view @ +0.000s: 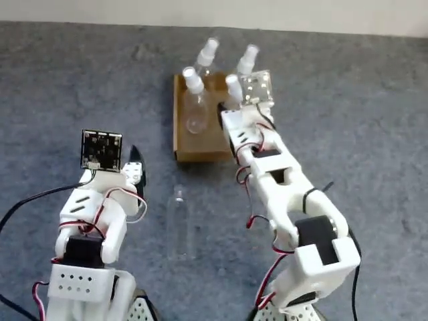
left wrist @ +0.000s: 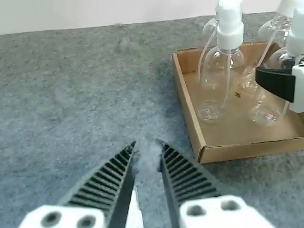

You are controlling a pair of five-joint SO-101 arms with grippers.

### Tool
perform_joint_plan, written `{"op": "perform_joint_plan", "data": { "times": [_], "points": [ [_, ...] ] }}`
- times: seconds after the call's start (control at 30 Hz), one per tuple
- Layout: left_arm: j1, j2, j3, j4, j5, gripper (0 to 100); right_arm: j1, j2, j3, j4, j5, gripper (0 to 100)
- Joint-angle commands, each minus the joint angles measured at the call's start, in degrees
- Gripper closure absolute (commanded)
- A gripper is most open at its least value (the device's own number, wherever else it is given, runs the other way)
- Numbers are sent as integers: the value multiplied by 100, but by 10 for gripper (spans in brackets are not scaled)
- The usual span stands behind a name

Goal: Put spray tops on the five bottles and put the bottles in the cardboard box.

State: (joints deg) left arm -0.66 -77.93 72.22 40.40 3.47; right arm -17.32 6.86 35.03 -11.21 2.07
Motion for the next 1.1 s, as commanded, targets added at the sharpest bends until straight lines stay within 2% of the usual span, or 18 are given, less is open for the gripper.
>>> {"op": "perform_joint_plan", "data": {
  "times": [0.0, 0.23, 0.63, 0.87, 1.07],
  "points": [
    [101, -57, -31, -132, 62, 995, 40, -84, -365, -145, 62, 985],
    [101, -57, -31, -132, 62, 995, 22, -92, -330, -145, 53, 840],
    [101, -57, -31, -132, 62, 995, -48, -92, -330, -136, 70, 827],
    [101, -57, -31, -132, 62, 995, -40, -92, -330, -127, 70, 690],
    [101, -48, -31, -141, 62, 995, -40, -127, -374, 400, 70, 683]
  ]
}}
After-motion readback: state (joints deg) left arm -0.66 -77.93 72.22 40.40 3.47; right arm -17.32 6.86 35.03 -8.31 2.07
